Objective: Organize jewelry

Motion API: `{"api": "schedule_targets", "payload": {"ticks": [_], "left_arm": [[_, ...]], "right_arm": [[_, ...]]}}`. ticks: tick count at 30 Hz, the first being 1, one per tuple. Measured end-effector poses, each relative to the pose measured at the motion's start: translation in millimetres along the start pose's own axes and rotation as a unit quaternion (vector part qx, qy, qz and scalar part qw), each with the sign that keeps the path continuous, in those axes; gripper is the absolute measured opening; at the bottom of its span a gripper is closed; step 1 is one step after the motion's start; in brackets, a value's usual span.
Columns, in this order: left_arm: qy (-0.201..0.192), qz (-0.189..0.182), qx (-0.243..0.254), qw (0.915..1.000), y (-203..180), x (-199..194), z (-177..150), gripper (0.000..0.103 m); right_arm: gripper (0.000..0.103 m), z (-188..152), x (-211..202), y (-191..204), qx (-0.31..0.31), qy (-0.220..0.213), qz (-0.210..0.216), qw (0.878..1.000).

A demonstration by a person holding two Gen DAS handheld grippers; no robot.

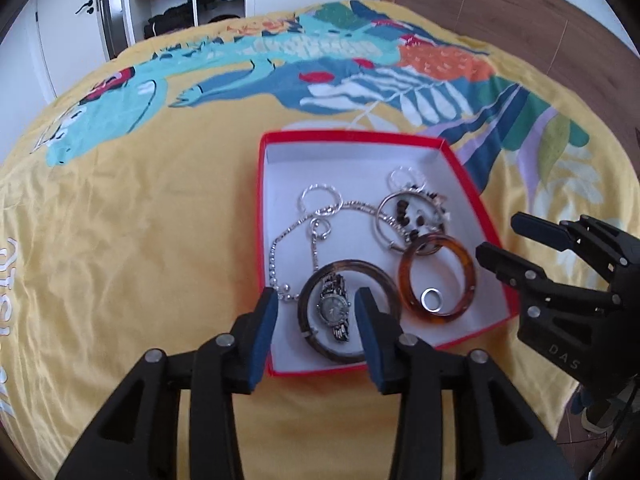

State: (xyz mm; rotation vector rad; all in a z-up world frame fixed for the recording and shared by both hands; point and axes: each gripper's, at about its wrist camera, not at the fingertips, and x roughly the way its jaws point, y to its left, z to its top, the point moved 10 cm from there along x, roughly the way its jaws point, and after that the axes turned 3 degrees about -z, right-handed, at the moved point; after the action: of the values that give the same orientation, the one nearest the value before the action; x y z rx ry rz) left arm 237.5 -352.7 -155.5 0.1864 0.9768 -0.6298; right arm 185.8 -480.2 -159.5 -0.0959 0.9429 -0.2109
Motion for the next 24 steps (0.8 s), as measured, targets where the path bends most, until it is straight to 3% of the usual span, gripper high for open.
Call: {"api": "schedule_targets", "payload": {"ticks": [5, 11, 24], "left_arm": [[-0.03, 0.016, -0.009, 0.9994, 9.4, -51.0, -4.3, 0.04], [-0.063, 0.049, -0.043, 0.9959, 43.1, -120.7, -29.2, 0.04], [-0.131, 0.144, -0.065, 0.9788, 115.1, -250.3, -103.5, 0.041]], "right_arm": [[0.063, 10.6, -43.7, 5.0, 0.032, -0.03, 0.006, 0.999], [0.076, 15.9, -103.5, 39.5, 0.05, -0.067, 0.029, 0.996], [0.089, -8.4, -203.9, 146.9, 0.029, -0.111, 0.069, 0.991]]}}
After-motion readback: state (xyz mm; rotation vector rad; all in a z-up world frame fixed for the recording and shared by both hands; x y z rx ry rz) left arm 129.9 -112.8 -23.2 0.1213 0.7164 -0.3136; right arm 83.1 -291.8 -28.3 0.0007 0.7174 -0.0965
